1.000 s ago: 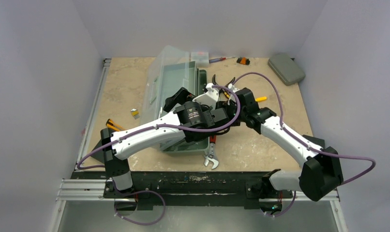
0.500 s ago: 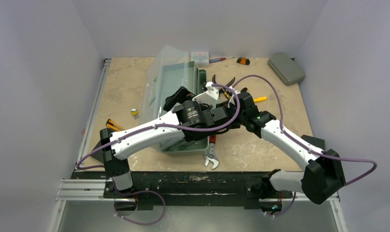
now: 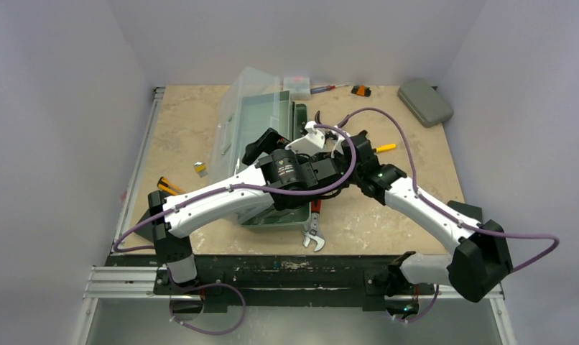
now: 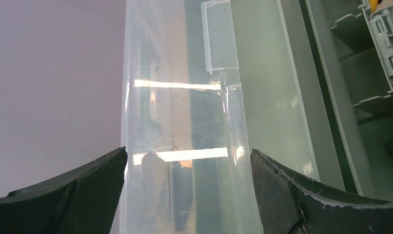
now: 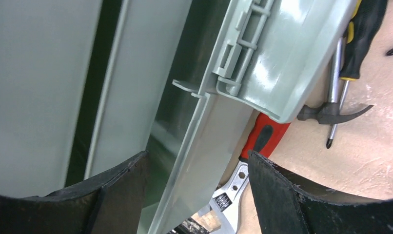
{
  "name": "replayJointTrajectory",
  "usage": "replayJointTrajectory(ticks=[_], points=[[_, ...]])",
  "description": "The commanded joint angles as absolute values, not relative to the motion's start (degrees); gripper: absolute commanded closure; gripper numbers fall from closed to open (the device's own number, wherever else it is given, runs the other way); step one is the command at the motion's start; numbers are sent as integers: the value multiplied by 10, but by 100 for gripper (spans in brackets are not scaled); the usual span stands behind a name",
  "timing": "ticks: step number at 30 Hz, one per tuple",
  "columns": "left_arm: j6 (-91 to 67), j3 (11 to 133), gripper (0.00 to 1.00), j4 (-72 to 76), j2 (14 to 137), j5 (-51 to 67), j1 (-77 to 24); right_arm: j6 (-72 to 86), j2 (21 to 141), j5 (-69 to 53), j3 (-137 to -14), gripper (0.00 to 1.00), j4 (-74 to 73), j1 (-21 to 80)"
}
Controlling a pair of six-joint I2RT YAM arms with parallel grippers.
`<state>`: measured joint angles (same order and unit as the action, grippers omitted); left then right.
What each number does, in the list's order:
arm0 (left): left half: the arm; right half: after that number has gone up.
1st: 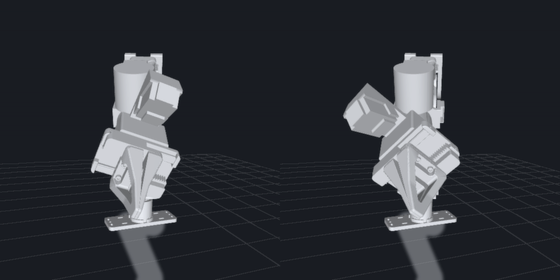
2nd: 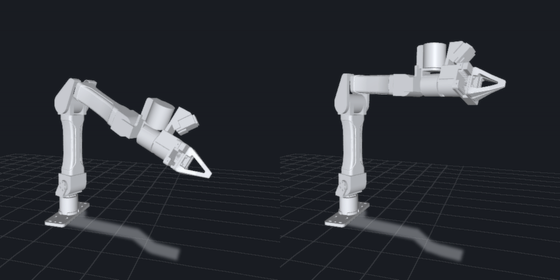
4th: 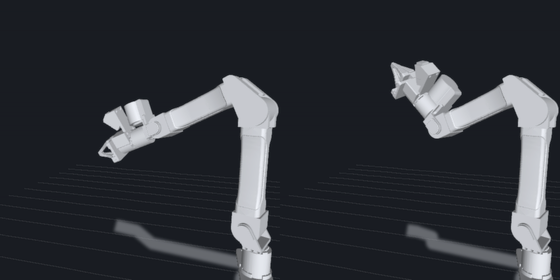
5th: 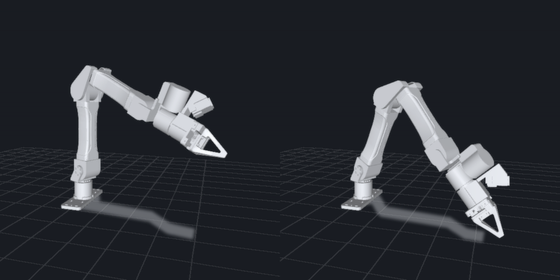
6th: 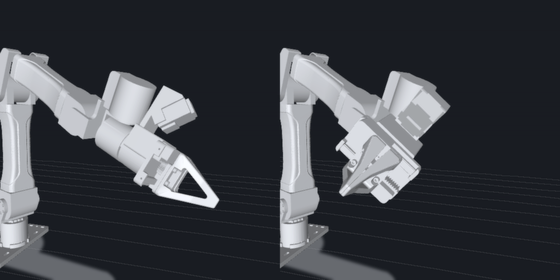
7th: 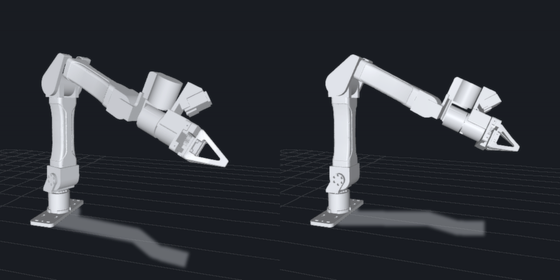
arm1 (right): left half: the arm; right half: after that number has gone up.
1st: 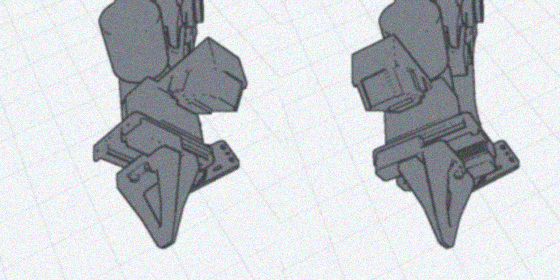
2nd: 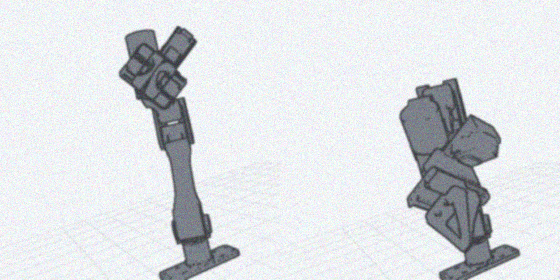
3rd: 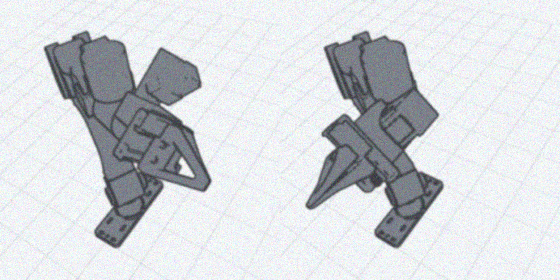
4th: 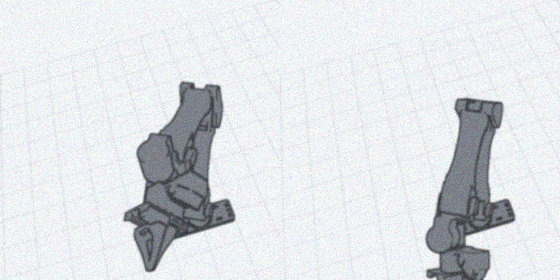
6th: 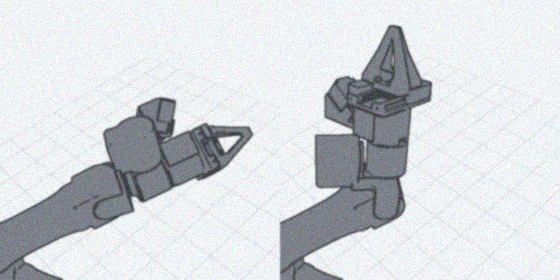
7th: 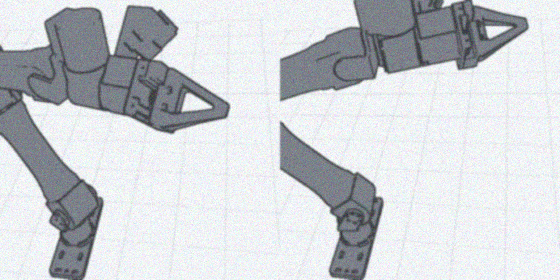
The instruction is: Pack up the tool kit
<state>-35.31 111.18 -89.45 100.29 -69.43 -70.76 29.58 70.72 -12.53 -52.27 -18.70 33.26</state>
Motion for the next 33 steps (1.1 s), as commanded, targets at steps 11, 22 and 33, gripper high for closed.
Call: replayJointTrajectory(ticks=[11,22,33], points=[[-353,1117,8,-1026,972,-732,-704,298,782,-88,-495,74,-158,344],[-372,1066,8,-1025,918,-725,-674,319,817,-110,-470,100,-109,344],[-360,982,7,-945,801,-652,-588,393,823,-130,-440,100,-23,345]])
